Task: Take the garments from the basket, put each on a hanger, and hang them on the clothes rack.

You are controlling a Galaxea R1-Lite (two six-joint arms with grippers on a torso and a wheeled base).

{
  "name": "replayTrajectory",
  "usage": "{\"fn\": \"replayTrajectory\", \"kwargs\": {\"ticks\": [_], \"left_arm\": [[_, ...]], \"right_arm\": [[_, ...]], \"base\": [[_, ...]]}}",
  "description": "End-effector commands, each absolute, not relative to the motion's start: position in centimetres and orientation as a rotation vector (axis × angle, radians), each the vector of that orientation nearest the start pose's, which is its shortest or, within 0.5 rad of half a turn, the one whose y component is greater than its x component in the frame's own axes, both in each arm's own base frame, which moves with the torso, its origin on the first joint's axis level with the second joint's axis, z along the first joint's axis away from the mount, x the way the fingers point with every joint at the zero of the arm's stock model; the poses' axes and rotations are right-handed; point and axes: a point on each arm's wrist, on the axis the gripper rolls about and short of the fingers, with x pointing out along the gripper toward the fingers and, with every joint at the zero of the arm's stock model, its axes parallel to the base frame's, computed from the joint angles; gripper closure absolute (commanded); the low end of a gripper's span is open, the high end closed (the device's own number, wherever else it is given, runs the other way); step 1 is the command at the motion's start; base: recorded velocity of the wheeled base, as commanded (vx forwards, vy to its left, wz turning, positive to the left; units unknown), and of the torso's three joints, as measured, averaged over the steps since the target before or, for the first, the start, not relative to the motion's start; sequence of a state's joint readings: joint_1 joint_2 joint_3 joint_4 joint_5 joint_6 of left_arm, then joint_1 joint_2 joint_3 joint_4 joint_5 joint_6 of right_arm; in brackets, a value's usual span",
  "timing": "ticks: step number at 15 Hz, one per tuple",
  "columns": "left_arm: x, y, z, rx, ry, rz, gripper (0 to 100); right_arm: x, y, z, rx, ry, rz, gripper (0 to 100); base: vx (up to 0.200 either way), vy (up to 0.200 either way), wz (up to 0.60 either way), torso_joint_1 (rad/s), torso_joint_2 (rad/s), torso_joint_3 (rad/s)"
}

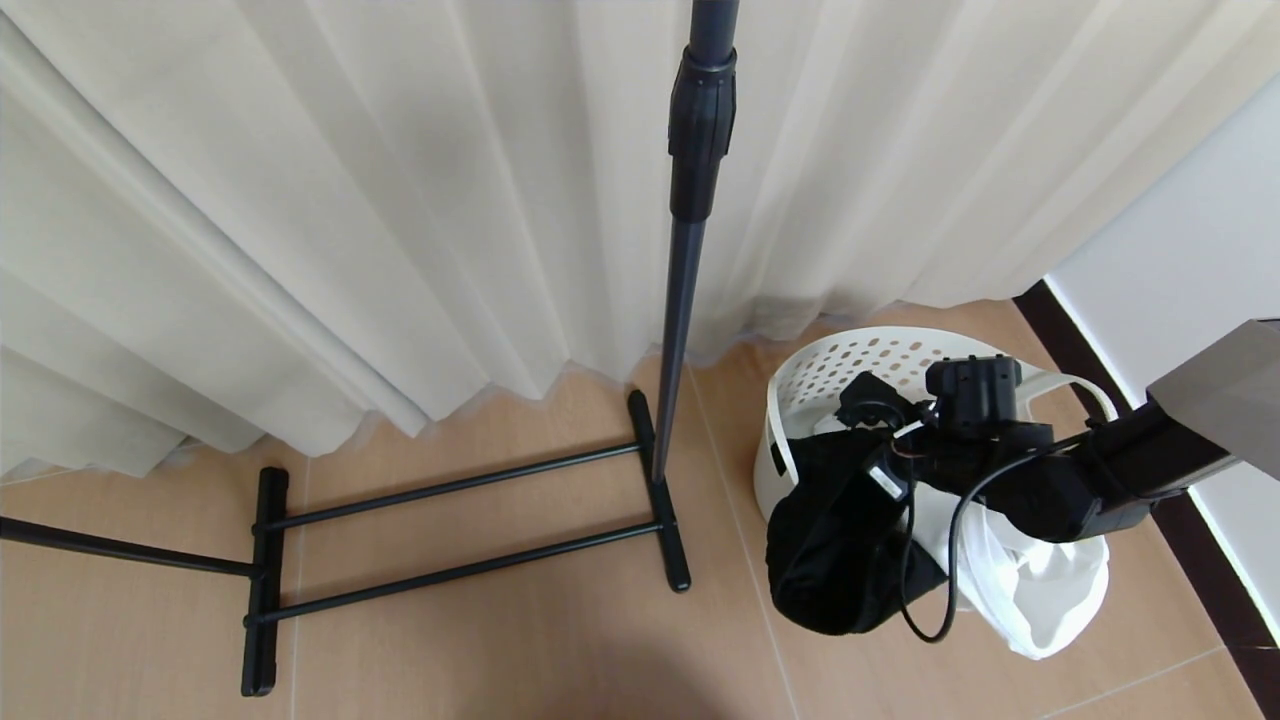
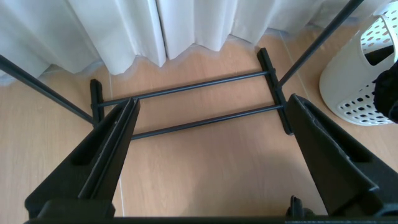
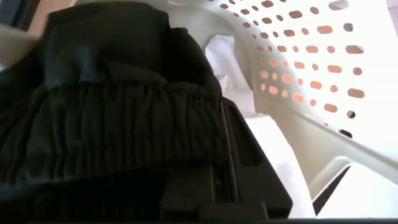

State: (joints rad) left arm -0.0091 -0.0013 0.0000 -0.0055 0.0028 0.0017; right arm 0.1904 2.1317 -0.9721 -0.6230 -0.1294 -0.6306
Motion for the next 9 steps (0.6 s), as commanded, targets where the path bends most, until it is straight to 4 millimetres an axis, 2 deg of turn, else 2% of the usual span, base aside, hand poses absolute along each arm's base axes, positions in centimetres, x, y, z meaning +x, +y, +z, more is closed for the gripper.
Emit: {"fn": "replayTrajectory", "kwargs": {"ticks": [1, 2, 3, 5, 7, 9], "left_arm": [[-2.3, 0.0, 7.6, 0.001, -0.006, -0.006, 0], [-2.3, 0.0, 7.6, 0.001, -0.006, -0.006, 0], [-2.3, 0.0, 7.6, 0.001, -0.006, -0.006, 0], [-2.3, 0.0, 7.6, 0.001, -0.006, -0.006, 0], [-2.3, 0.0, 7.6, 0.001, -0.006, -0.006, 0], [-2.3, 0.0, 7.6, 0.001, -0.006, -0.006, 0]], "right_arm": [[34.3, 6.6, 9.8, -0.682, 0.442, 0.216, 100], [33.0, 6.5, 10.5, -0.668, 0.433, 0.213, 100], [30.4, 6.3, 12.4, -0.617, 0.401, 0.204, 100], [27.4, 6.4, 14.4, -0.54, 0.354, 0.201, 100], [23.4, 6.0, 17.2, -0.468, 0.276, 0.193, 100], [20.7, 6.2, 19.8, -0.398, 0.217, 0.215, 100]], "base": [[0.0, 0.0, 0.0, 0.0, 0.0, 0.0], [0.0, 0.0, 0.0, 0.0, 0.0, 0.0], [0.0, 0.0, 0.0, 0.0, 0.0, 0.0], [0.0, 0.0, 0.0, 0.0, 0.0, 0.0], [0.0, 0.0, 0.0, 0.0, 0.0, 0.0], [0.0, 0.0, 0.0, 0.0, 0.0, 0.0]]}}
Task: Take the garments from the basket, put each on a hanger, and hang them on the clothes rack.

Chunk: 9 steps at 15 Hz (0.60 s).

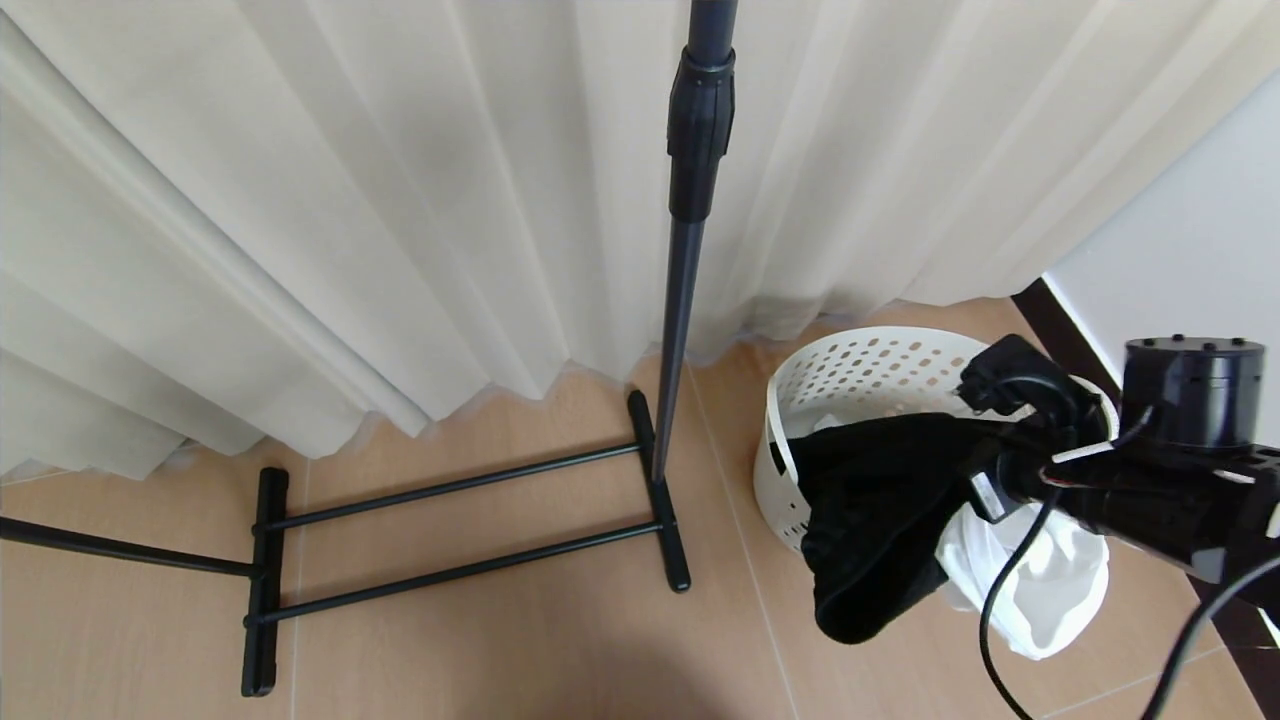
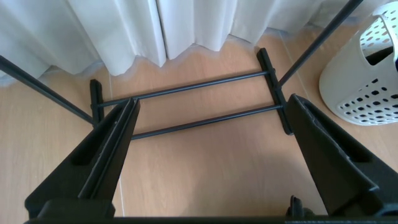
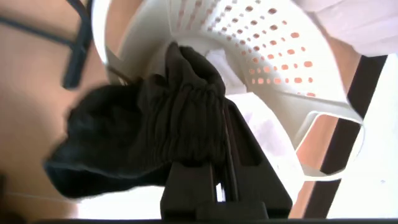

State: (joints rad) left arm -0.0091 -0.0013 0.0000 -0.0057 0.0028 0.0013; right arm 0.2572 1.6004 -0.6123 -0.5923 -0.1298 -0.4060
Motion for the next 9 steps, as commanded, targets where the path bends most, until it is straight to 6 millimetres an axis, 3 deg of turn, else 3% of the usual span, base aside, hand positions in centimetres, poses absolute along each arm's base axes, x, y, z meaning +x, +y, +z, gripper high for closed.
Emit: {"fn": "replayTrajectory", "kwargs": {"ticks": [1, 3, 4, 9], "left_arm": [[-2.3, 0.0, 7.6, 0.001, -0.006, -0.006, 0], [-2.3, 0.0, 7.6, 0.008, -0.006, -0.008, 0], [-2.3, 0.0, 7.6, 0.008, -0.006, -0.008, 0], [-2.3, 0.0, 7.6, 0.005, -0.006, -0.008, 0]], "right_arm": [[19.4, 6.5, 21.4, -0.362, 0.182, 0.242, 100], [16.8, 7.1, 24.1, -0.295, 0.128, 0.304, 100], [16.1, 7.2, 24.5, -0.271, 0.121, 0.326, 100], [16.3, 7.4, 23.8, -0.267, 0.142, 0.34, 100]], "base": [[0.0, 0.0, 0.0, 0.0, 0.0, 0.0], [0.0, 0.0, 0.0, 0.0, 0.0, 0.0], [0.0, 0.0, 0.0, 0.0, 0.0, 0.0], [0.0, 0.0, 0.0, 0.0, 0.0, 0.0]]}}
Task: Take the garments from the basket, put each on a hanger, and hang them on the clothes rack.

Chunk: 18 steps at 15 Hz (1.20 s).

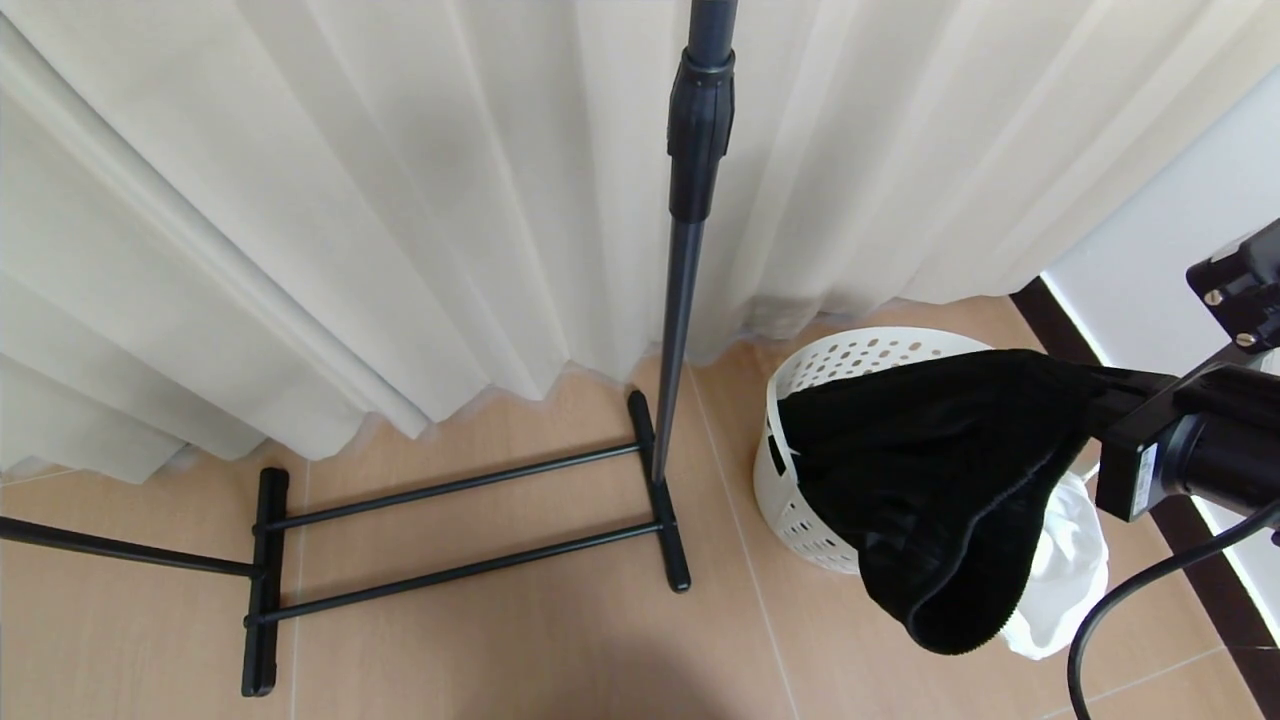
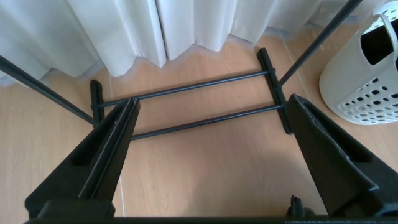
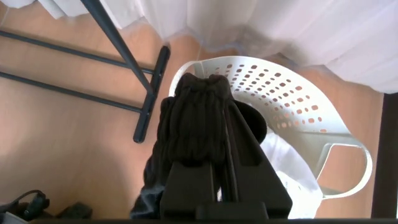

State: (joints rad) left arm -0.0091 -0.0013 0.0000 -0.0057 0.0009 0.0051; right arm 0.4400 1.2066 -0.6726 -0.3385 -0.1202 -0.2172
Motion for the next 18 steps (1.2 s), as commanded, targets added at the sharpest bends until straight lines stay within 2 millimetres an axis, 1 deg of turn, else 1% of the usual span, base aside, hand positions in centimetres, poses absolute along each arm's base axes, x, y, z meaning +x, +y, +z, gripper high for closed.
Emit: {"fn": "replayTrajectory", "kwargs": {"ticks": [1, 4, 6, 13, 15, 18], "left_arm": [[-2.28, 0.02, 7.61, 0.006, -0.006, -0.008, 0], [-2.28, 0.02, 7.61, 0.006, -0.006, -0.009, 0], [-2.28, 0.02, 7.61, 0.005, -0.006, -0.009, 0], [-2.28, 0.02, 7.61, 0.005, -0.006, -0.009, 0], [-2.28, 0.02, 7.61, 0.005, -0.006, -0.009, 0], [-2.28, 0.02, 7.61, 0.003, -0.006, -0.009, 0]], "right_arm": [[16.41, 7.46, 23.74, -0.268, 0.147, 0.34, 100], [17.02, 7.75, 23.15, -0.276, 0.175, 0.341, 100], [17.28, 7.87, 22.95, -0.277, 0.184, 0.342, 100], [17.04, 7.75, 23.05, -0.277, 0.178, 0.337, 100], [17.01, 7.69, 22.79, -0.282, 0.187, 0.332, 100], [16.93, 7.65, 22.76, -0.283, 0.187, 0.332, 100]], "base": [[0.0, 0.0, 0.0, 0.0, 0.0, 0.0], [0.0, 0.0, 0.0, 0.003, 0.0, 0.05], [0.0, 0.0, 0.0, 0.0, 0.0, 0.166], [0.0, 0.0, 0.0, 0.003, 0.0, 0.197], [0.0, 0.0, 0.0, 0.029, -0.22, 0.01], [0.0, 0.0, 0.0, 0.08, -0.42, -0.116]]}}
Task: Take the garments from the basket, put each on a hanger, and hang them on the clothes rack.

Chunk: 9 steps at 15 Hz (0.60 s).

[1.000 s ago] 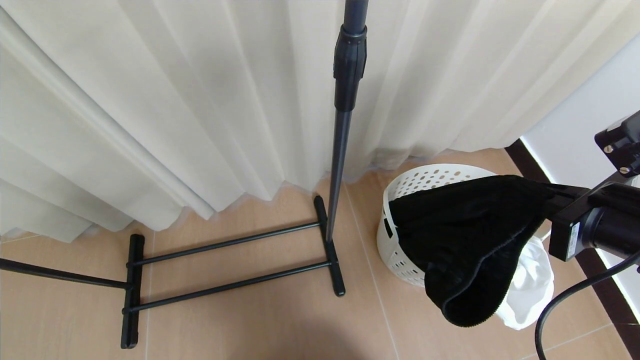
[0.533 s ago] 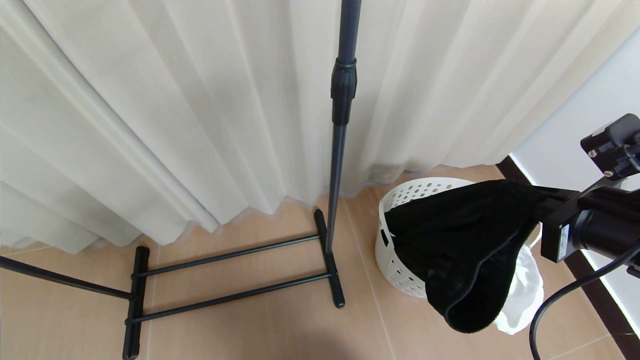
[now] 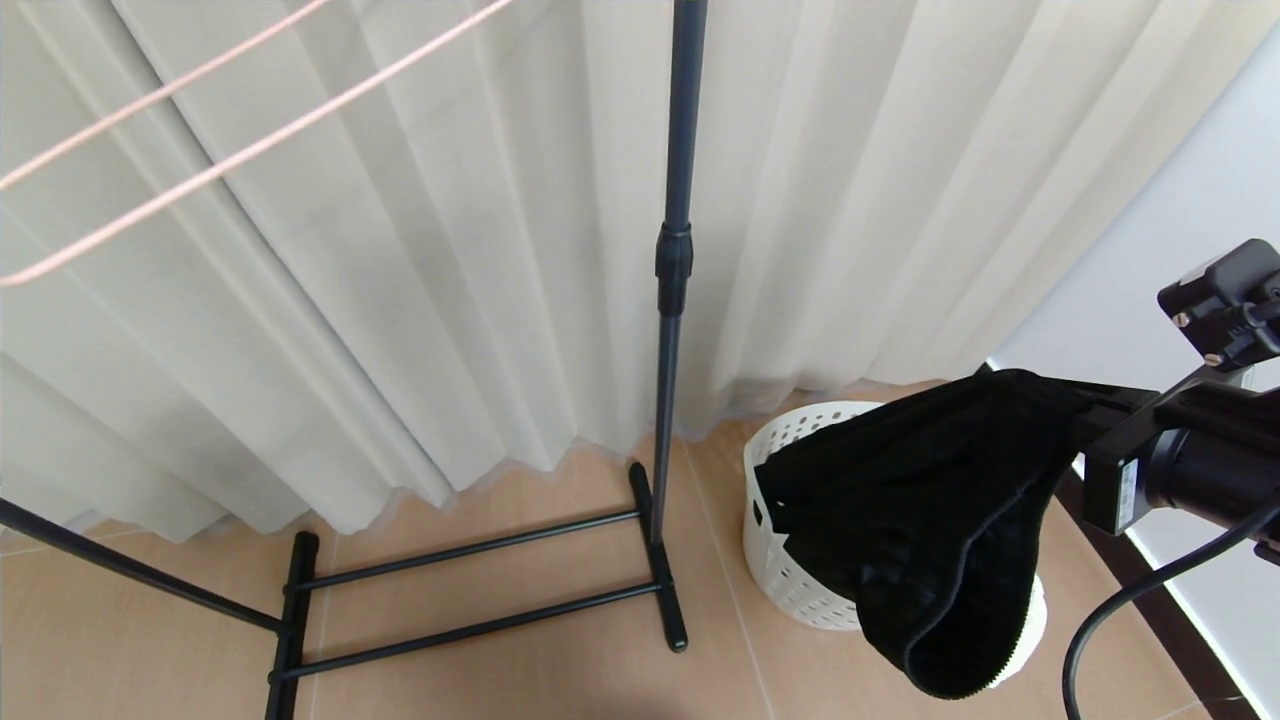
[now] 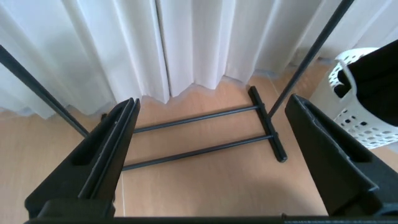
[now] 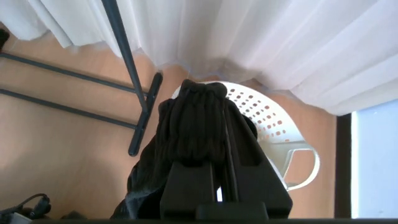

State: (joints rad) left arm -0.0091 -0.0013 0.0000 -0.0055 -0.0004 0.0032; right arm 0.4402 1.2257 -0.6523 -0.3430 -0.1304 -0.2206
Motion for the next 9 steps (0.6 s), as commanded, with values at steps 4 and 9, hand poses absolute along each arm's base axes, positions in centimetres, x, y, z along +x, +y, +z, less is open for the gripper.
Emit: {"fn": "replayTrajectory", "kwargs": {"ticks": [4, 9], "left_arm": [[-2.28, 0.02, 7.61, 0.003, -0.006, -0.009, 0], [-2.28, 0.02, 7.61, 0.002, -0.006, -0.008, 0]], "right_arm": [[16.92, 7.64, 22.67, -0.284, 0.19, 0.331, 100], [17.0, 7.68, 22.29, -0.29, 0.204, 0.334, 100]], "base": [[0.0, 0.0, 0.0, 0.118, -0.48, -0.147], [0.0, 0.0, 0.0, 0.164, -0.5, -0.149]]}}
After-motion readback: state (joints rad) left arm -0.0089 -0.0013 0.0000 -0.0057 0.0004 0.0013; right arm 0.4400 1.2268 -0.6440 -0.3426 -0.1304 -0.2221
